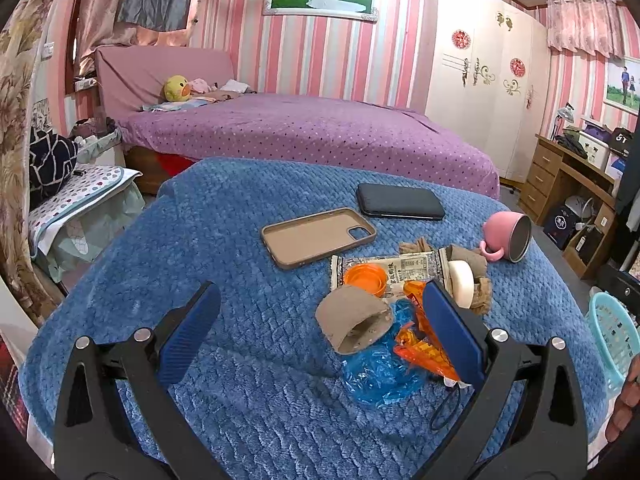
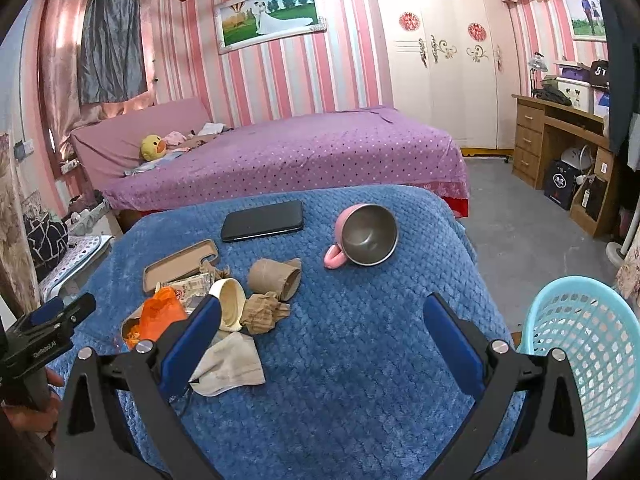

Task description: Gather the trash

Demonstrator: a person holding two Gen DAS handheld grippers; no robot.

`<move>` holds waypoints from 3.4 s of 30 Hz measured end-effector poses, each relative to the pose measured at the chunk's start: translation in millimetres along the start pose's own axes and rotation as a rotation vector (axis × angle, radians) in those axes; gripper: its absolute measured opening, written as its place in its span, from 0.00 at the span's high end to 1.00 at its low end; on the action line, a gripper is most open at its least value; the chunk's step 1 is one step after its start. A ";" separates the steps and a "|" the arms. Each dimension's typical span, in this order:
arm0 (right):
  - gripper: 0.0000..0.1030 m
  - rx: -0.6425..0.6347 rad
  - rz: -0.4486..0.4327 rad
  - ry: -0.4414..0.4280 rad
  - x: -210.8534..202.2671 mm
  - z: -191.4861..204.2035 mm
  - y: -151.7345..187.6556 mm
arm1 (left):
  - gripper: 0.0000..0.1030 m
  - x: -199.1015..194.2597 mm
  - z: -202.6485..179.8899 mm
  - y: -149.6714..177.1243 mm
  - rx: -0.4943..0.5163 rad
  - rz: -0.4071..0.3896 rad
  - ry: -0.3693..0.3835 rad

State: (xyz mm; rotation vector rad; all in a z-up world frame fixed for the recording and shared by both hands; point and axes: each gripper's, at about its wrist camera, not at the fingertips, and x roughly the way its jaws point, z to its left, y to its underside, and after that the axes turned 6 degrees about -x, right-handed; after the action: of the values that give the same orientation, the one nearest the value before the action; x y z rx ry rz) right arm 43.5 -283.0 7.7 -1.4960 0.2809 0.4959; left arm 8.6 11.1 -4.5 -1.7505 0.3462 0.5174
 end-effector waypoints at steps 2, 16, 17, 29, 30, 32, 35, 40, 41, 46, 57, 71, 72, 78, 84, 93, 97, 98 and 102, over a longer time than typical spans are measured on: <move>0.04 0.002 -0.003 -0.017 -0.3 0.5 0.2 | 0.05 0.1 0.6 0.6 0.001 0.001 0.003; 0.04 -0.001 -0.021 -0.068 1.7 -1.3 2.8 | 0.05 2.8 -26.5 14.1 0.072 0.040 0.054; 0.04 0.000 -0.023 -0.088 1.4 -2.5 2.4 | 0.05 3.1 -29.1 15.3 0.076 0.044 0.060; 0.04 -0.118 0.046 -0.200 17.5 26.1 14.8 | 0.05 7.1 0.7 2.7 0.003 0.027 -0.048; 0.04 -0.136 0.052 -0.205 19.1 32.0 16.5 | 0.05 8.0 8.7 1.7 -0.007 0.032 -0.064; 0.04 -0.173 0.063 -0.224 23.1 47.6 20.7 | 0.05 7.9 15.5 0.9 -0.002 0.034 -0.077; 0.04 -0.214 0.082 -0.257 29.8 72.2 26.0 | 0.05 6.4 25.3 1.4 0.018 0.038 -0.087; 0.04 -0.297 0.140 -0.299 47.0 115.2 39.5 | 0.05 5.9 50.1 0.6 -0.018 0.051 -0.080; 0.04 -0.313 0.145 -0.290 49.7 121.4 42.0 | 0.05 6.1 56.3 0.2 -0.028 0.056 -0.076; 0.08 -0.371 0.164 -0.228 65.7 138.2 48.2 | 0.05 7.2 67.6 2.3 -0.026 0.071 -0.063; 0.75 -0.395 0.192 -0.212 76.9 135.4 42.5 | 0.05 11.0 51.5 14.4 0.062 0.146 0.051; 0.99 -0.293 0.098 -0.216 48.3 87.3 20.6 | 0.06 12.7 -6.1 29.2 0.122 0.207 0.216; 0.99 -0.285 0.091 -0.217 46.1 84.1 19.1 | 0.06 13.1 -11.1 30.7 0.132 0.206 0.218; 0.99 -0.260 0.078 -0.216 38.7 68.4 15.4 | 0.14 23.2 -44.5 38.3 0.199 0.228 0.224; 0.99 -0.233 0.064 -0.207 31.6 48.2 11.4 | 0.77 48.9 -58.2 49.8 0.231 0.332 0.224; 0.99 -0.168 -0.010 -0.174 7.4 12.2 2.4 | 0.86 1.8 -43.9 19.1 0.139 0.075 0.283; 0.99 -0.153 -0.026 -0.167 0.2 1.3 0.5 | 0.86 -8.6 -44.1 12.9 0.111 0.016 0.302; 0.99 -0.153 -0.029 -0.165 -1.4 -0.4 -0.1 | 0.86 -10.7 -45.2 12.2 0.110 0.009 0.308; 0.99 -0.152 -0.044 -0.161 -9.1 -3.7 -1.4 | 0.86 -10.4 -54.2 10.4 0.105 -0.001 0.315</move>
State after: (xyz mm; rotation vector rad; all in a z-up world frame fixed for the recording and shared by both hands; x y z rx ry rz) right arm 36.7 -287.9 13.0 -1.5957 0.0845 0.6097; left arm 3.2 -44.4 2.1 -1.7293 0.5832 0.2161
